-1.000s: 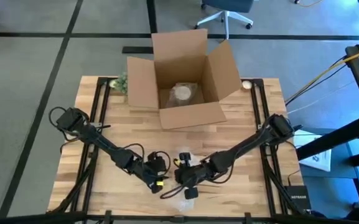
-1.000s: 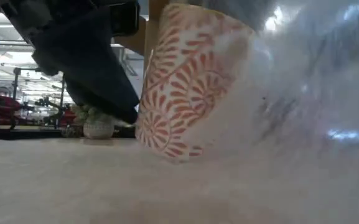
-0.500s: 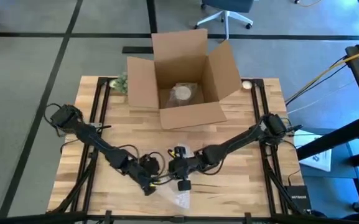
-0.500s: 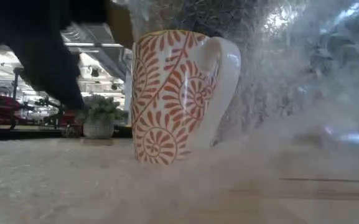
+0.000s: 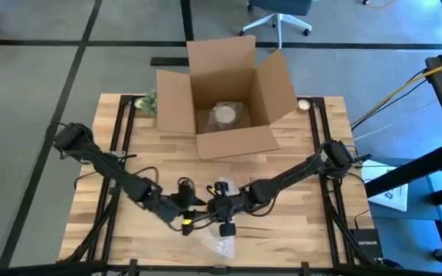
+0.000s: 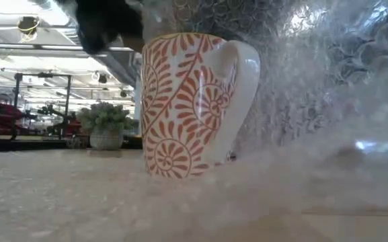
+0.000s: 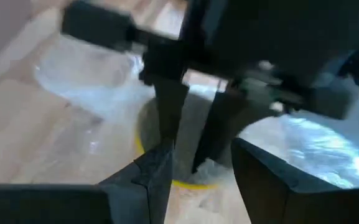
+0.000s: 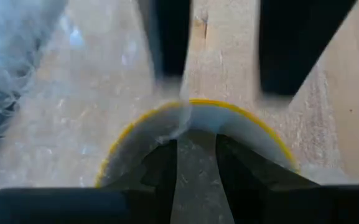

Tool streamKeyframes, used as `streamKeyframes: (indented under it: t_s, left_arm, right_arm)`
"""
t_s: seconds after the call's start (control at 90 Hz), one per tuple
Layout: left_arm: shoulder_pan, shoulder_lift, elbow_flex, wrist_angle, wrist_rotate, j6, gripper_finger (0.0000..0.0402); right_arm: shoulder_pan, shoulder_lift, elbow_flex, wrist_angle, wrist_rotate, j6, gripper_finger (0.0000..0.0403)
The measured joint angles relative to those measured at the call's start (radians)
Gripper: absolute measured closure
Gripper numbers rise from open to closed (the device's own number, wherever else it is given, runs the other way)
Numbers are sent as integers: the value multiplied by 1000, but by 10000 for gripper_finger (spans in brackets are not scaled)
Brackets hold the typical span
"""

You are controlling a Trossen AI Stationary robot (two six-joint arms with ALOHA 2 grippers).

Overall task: Wrap mug
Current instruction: Wrap the orange mug with transparent bubble wrap

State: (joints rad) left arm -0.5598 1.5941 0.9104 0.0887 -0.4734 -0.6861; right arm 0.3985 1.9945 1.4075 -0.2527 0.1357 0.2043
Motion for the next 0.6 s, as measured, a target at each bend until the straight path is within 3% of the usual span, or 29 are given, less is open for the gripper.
streamKeyframes:
  t_s: [0.122,0.278,0.489,0.6]
  left_arm:
    - [37,71,5,38,56,-1,258]
    - [46,101,5,49,38,-13,258]
    - [41,96,2,78,27,14,258]
    - [39,95,2,84,30,23,258]
  right_arm:
    - [0,-7,-2,-18,1,0,304]
    - [0,-56,0,-91,-3,0,304]
    - [13,-169,115,-356,-50,27,304]
    - [58,-245,103,-505,3,65,304]
